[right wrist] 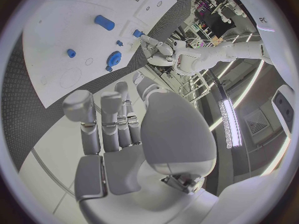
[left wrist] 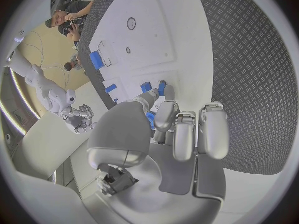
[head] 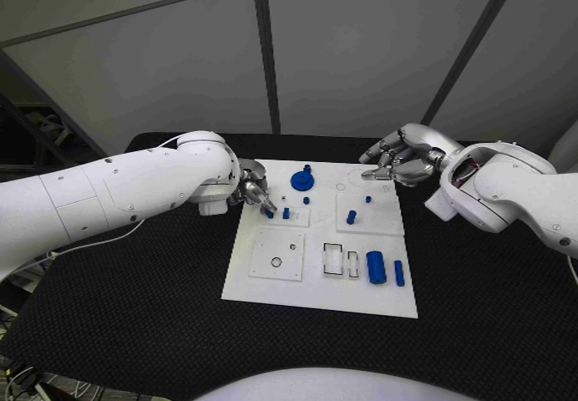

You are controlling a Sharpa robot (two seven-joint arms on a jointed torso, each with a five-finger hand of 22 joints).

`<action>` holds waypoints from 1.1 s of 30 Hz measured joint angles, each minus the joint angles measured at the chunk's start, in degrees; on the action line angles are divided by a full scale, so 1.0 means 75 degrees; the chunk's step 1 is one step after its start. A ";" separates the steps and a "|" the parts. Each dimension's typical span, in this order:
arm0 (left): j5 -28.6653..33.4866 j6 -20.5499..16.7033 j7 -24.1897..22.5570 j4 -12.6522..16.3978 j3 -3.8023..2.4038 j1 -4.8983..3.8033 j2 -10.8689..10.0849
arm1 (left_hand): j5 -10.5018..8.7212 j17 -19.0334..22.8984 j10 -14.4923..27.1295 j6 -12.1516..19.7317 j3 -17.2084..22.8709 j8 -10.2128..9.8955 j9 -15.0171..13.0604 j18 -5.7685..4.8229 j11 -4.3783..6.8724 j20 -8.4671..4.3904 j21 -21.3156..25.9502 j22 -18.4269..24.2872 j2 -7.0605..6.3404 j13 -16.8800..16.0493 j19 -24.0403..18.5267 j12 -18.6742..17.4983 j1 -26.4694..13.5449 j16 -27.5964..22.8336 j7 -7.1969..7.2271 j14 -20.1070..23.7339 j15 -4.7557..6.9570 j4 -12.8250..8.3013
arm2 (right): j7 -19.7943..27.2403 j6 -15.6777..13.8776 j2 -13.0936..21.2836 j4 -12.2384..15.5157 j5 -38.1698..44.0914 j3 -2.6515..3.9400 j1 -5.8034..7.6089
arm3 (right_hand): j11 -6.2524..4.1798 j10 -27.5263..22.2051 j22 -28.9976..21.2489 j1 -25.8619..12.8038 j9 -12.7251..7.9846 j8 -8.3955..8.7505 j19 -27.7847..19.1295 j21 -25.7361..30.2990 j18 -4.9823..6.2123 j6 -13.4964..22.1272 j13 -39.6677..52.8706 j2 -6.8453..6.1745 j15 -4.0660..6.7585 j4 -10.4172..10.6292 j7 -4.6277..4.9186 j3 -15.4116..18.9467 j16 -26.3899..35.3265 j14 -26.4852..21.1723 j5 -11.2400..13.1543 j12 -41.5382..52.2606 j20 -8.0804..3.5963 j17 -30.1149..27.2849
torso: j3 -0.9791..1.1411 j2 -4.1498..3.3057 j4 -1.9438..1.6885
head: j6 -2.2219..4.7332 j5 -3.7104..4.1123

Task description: Assemble the parts on the task board

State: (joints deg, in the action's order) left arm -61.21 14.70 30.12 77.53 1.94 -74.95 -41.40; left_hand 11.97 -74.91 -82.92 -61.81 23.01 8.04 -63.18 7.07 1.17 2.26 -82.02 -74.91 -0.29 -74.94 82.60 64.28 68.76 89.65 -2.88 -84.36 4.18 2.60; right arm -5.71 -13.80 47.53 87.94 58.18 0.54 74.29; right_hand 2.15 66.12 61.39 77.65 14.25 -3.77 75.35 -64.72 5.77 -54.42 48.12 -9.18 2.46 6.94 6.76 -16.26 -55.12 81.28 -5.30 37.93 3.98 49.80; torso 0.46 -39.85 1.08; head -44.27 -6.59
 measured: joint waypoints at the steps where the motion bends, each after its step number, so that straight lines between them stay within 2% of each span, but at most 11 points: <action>1: -0.0005 0.0006 0.0003 0.0000 0.0000 0.0004 0.0001 | 0.0000 0.0000 0.0000 0.0000 0.0000 0.0000 0.0000 -0.0002 0.0000 0.0000 0.0000 0.0000 0.0000 0.0000 0.0000 0.0000 0.0000 0.0000 0.0000 0.0000 -0.0001 0.0000 | 0.0000 0.0001 0.0000 0.0000 0.0000 0.0000 0.0000 | 0.0000 0.0000 0.0000 0.0000 0.0000 0.0000 0.0000 0.0000 0.0000 0.0000 0.0000 0.0000 0.0000 0.0000 0.0000 0.0000 0.0000 0.0000 0.0000 0.0000 0.0000 0.0000 | 0.0000 0.0000 0.0000 | 0.0000 -0.0001; 18: -0.0060 0.0041 0.0058 -0.0041 0.0001 0.0020 0.0067 | -0.0003 0.0000 0.0013 0.0014 0.0022 0.0002 -0.0004 -0.0001 -0.0015 0.0000 0.0000 0.0000 0.0001 0.0000 0.0000 -0.0037 0.0001 0.0000 -0.0014 0.0036 0.0010 0.0022 | 0.0000 0.0020 -0.0006 -0.0005 0.0000 0.0000 0.0000 | 0.0000 0.0000 0.0001 0.0000 -0.0001 0.0000 0.0000 0.0000 0.0000 0.0000 0.0001 0.0000 0.0000 0.0000 0.0000 0.0000 0.0000 0.0000 0.0000 0.0000 0.0000 -0.0002 | 0.0000 0.0000 0.0004 | -0.0015 0.0009; 29: -0.0062 0.0057 0.0066 -0.0130 0.0092 0.0005 0.0172 | 0.0029 0.0000 -0.0001 0.0012 0.0022 0.0038 -0.0009 -0.0001 -0.0029 0.0000 0.0000 0.0000 0.0031 0.0001 0.0000 -0.0037 -0.0029 0.0000 -0.0014 0.0028 0.0001 0.0021 | 0.0001 0.0026 -0.0009 -0.0006 0.0000 0.0000 0.0000 | 0.0000 0.0000 0.0001 0.0000 -0.0002 0.0000 0.0000 0.0000 0.0000 0.0000 0.0001 0.0000 0.0000 0.0000 0.0000 0.0000 0.0000 0.0000 0.0000 0.0000 0.0000 -0.0003 | 0.0004 0.0000 0.0009 | -0.0044 0.0009; 31: -0.0062 0.0066 0.0066 -0.0145 0.0109 -0.0008 0.0183 | 0.0223 0.0000 -0.0001 -0.0005 0.0054 0.0037 -0.0024 -0.0001 -0.0030 0.0000 0.0000 0.0000 0.0077 0.0001 0.0000 -0.0080 -0.0079 0.0000 0.0004 0.0028 0.0001 0.0053 | 0.0001 0.0027 -0.0009 -0.0006 0.0000 0.0000 0.0000 | 0.0000 0.0000 0.0001 0.0000 -0.0002 0.0000 0.0000 0.0000 0.0000 0.0000 0.0001 0.0000 0.0000 0.0000 0.0000 0.0000 0.0000 0.0000 0.0000 0.0000 0.0000 -0.0003 | 0.0004 0.0000 0.0010 | -0.0053 0.0012; 32: -0.0062 0.0073 0.0066 -0.0153 0.0118 -0.0013 0.0190 | 0.0352 0.0000 -0.0004 -0.0032 0.0076 0.0037 -0.0048 -0.0001 -0.0029 0.0000 0.0000 0.0000 0.0045 0.0001 0.0000 -0.0111 -0.0157 0.0000 0.0031 0.0027 0.0000 0.0075 | 0.0001 0.0027 -0.0009 -0.0006 0.0000 0.0000 0.0000 | 0.0000 0.0000 0.0001 0.0000 -0.0002 0.0000 0.0000 0.0000 0.0000 0.0000 0.0001 0.0000 0.0000 0.0000 0.0000 0.0000 0.0000 0.0000 0.0000 0.0000 0.0000 -0.0003 | 0.0005 0.0000 0.0010 | -0.0055 0.0016; 33: -0.0062 0.0077 0.0066 -0.0159 0.0121 -0.0015 0.0194 | 0.0366 0.0000 -0.0005 -0.0034 0.0084 0.0037 -0.0054 -0.0001 -0.0028 0.0000 0.0000 0.0000 0.0031 0.0001 0.0000 -0.0111 -0.0172 0.0000 0.0031 0.0027 0.0000 0.0083 | 0.0001 0.0028 -0.0008 -0.0006 0.0000 0.0000 0.0000 | 0.0000 0.0000 0.0001 0.0000 -0.0002 0.0000 0.0000 0.0000 0.0000 0.0000 0.0001 0.0000 0.0000 0.0000 0.0000 0.0000 0.0000 0.0000 0.0000 0.0000 0.0000 -0.0003 | 0.0005 0.0000 0.0010 | -0.0056 0.0018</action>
State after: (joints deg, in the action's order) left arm -61.67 15.28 30.62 76.34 2.85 -75.06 -39.95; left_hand 14.71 -74.91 -82.96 -62.06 23.64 8.32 -63.59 7.07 0.96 2.26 -82.02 -74.91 -0.06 -74.93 82.60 63.45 67.47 89.65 -2.64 -84.15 4.18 3.22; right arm -5.70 -13.59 47.46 87.90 58.18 0.54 74.29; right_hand 2.15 66.12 61.40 77.65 14.24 -3.77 75.36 -64.73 5.77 -54.42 48.13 -9.18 2.46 6.93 6.76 -16.26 -55.12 81.28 -5.30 37.93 3.98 49.78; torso 0.50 -39.85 1.15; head -44.69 -6.45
